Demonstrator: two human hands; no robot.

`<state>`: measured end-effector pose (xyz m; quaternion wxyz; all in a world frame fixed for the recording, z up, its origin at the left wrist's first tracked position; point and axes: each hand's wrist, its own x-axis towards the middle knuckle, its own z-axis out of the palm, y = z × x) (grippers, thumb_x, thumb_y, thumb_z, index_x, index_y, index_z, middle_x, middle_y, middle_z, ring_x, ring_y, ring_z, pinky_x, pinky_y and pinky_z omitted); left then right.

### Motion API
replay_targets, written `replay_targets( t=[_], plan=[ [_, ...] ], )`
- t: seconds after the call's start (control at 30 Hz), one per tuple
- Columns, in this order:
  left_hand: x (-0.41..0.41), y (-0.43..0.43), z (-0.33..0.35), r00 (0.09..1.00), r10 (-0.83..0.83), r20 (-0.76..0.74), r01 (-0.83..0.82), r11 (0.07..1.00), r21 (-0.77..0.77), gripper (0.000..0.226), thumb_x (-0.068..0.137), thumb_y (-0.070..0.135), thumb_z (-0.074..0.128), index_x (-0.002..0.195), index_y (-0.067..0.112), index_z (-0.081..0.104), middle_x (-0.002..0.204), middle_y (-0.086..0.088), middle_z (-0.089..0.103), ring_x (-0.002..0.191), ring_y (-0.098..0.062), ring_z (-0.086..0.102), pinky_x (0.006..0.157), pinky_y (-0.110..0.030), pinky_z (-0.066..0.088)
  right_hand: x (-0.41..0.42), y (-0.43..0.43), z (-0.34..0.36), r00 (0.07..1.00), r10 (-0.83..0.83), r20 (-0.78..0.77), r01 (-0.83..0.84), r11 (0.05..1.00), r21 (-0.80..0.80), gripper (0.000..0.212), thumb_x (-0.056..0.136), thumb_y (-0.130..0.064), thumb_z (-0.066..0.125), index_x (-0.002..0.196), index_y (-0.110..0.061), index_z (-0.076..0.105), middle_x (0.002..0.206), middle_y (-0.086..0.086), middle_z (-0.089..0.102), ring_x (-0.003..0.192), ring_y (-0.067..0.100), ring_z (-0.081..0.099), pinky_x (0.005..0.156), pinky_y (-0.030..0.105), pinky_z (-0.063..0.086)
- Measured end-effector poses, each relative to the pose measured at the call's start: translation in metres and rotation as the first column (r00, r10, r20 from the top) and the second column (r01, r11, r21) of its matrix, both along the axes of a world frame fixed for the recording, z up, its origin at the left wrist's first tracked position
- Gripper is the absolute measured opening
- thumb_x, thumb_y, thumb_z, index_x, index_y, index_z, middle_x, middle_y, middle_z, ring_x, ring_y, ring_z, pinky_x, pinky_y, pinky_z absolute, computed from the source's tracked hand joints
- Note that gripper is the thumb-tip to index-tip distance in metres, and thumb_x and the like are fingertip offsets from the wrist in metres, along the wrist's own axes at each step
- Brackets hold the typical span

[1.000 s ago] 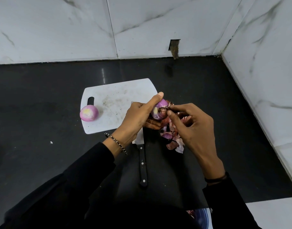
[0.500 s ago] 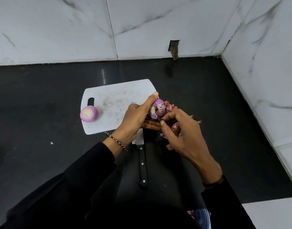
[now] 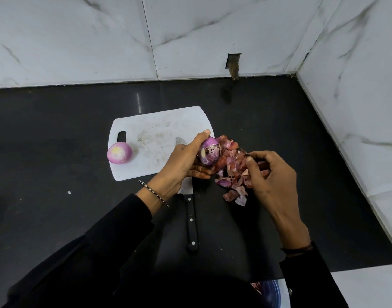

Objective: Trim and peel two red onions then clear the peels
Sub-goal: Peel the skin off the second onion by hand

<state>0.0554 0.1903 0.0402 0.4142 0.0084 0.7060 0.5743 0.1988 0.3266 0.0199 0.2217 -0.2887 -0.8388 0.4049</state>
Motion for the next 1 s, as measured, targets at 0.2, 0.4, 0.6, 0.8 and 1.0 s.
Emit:
replay_targets(
  t=[0.2, 0.4, 0.6, 0.8, 1.0],
  plan=[
    [0.001, -0.001, 0.001, 1.0, -0.011, -0.016, 0.012, 1.0, 0.009, 0.061, 0.093, 0.064, 0.051, 0.089, 0.007, 0.072, 0.077, -0.016, 0.076, 0.061, -0.02, 0.072, 0.062, -0.025, 0.062, 0.003, 0.011, -0.005, 0.996, -0.03, 0.086, 0.025, 0.998, 0.056, 0.012, 0.095, -0.028, 0.065, 0.105, -0.029, 0.072, 0.096, -0.017, 0.065, 0.084, -0.001, 0.063, 0.072, 0.02, 0.05],
    [0.0, -0.001, 0.001, 0.998, -0.047, -0.034, 0.046, 0.999, -0.016, 0.064, 0.093, 0.066, 0.049, 0.091, 0.006, 0.071, 0.074, -0.016, 0.075, 0.056, -0.018, 0.069, 0.058, -0.025, 0.06, 0.003, 0.012, -0.002, 0.995, -0.014, 0.098, 0.013, 1.0, 0.017, 0.015, 0.088, -0.028, 0.074, 0.097, -0.029, 0.063, 0.096, -0.015, 0.063, 0.082, -0.006, 0.062, 0.064, 0.014, 0.05],
    [0.002, 0.0, 0.002, 0.987, -0.13, -0.09, 0.126, 0.991, -0.044, 0.07, 0.094, 0.067, 0.046, 0.091, 0.002, 0.073, 0.072, -0.018, 0.073, 0.053, -0.019, 0.066, 0.054, -0.026, 0.056, -0.003, 0.004, 0.01, 0.954, 0.297, 0.05, -0.301, 0.947, 0.117, 0.068, 0.073, -0.054, 0.08, 0.13, -0.025, 0.057, 0.125, -0.013, 0.057, 0.114, 0.007, 0.056, 0.094, 0.026, 0.047],
    [0.006, 0.002, 0.003, 0.972, -0.213, -0.101, 0.205, 0.975, -0.082, 0.067, 0.094, 0.068, 0.043, 0.095, 0.009, 0.073, 0.067, -0.011, 0.072, 0.052, -0.018, 0.065, 0.051, -0.026, 0.052, -0.016, -0.005, 0.012, 0.908, 0.408, 0.099, -0.417, 0.904, 0.099, 0.098, 0.064, -0.066, 0.075, 0.148, -0.03, 0.039, 0.14, -0.009, 0.051, 0.127, 0.009, 0.049, 0.109, 0.042, 0.043],
    [0.004, -0.005, 0.005, 0.96, -0.279, -0.024, 0.276, 0.956, -0.096, 0.078, 0.095, 0.07, 0.034, 0.086, 0.002, 0.071, 0.058, -0.011, 0.064, 0.044, -0.016, 0.055, 0.048, -0.023, 0.049, -0.018, -0.007, 0.018, 0.898, 0.44, 0.018, -0.44, 0.898, 0.016, 0.088, 0.07, -0.051, 0.082, 0.145, -0.023, 0.044, 0.141, -0.009, 0.056, 0.123, 0.007, 0.059, 0.101, 0.038, 0.053]
  ],
)
